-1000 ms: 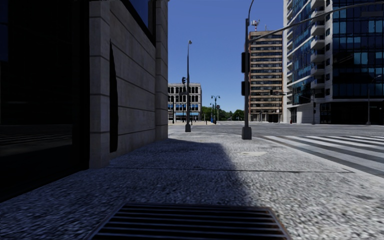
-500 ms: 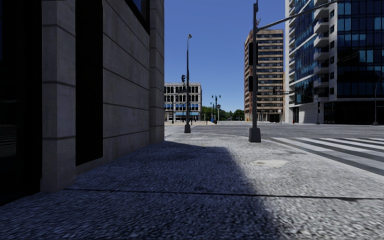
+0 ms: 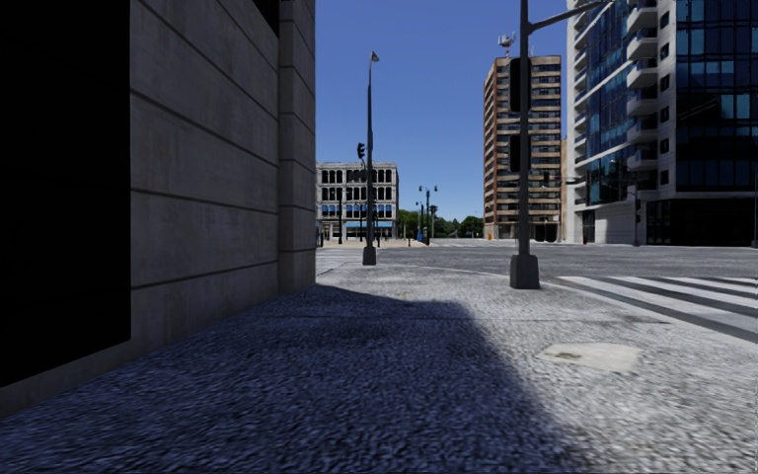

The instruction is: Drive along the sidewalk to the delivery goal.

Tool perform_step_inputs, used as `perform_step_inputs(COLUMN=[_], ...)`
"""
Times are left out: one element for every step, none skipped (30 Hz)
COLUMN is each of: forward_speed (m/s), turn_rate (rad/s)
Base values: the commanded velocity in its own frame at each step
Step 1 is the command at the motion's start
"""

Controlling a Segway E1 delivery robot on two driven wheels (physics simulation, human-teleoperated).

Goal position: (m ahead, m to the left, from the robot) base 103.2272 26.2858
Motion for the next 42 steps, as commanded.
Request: perform_step_inputs(forward_speed=[2.0,2.0,2.0,2.0,2.0,2.0,2.0,2.0,2.0,2.0,2.0,2.0,2.0,2.0,2.0,2.0,2.0,2.0,2.0,2.0,2.0,2.0,2.0,2.0,2.0,2.0,2.0,2.0,2.0,2.0,2.0,2.0,2.0,2.0,2.0,2.0,2.0,2.0,2.0,2.0,2.0,2.0], turn_rate=[0.0,0.0,0.0,0.0,0.0,0.0,0.0,0.0,0.0,0.0,0.0,0.0,0.0,0.0,0.0,0.0,0.0,0.0,0.0,0.0,0.0,0.0,0.0,0.0,0.0,0.0,0.0,0.0,0.0,0.0,0.0,0.0,0.0,0.0,0.0,0.0,0.0,0.0,0.0,0.0,0.0,0.0])
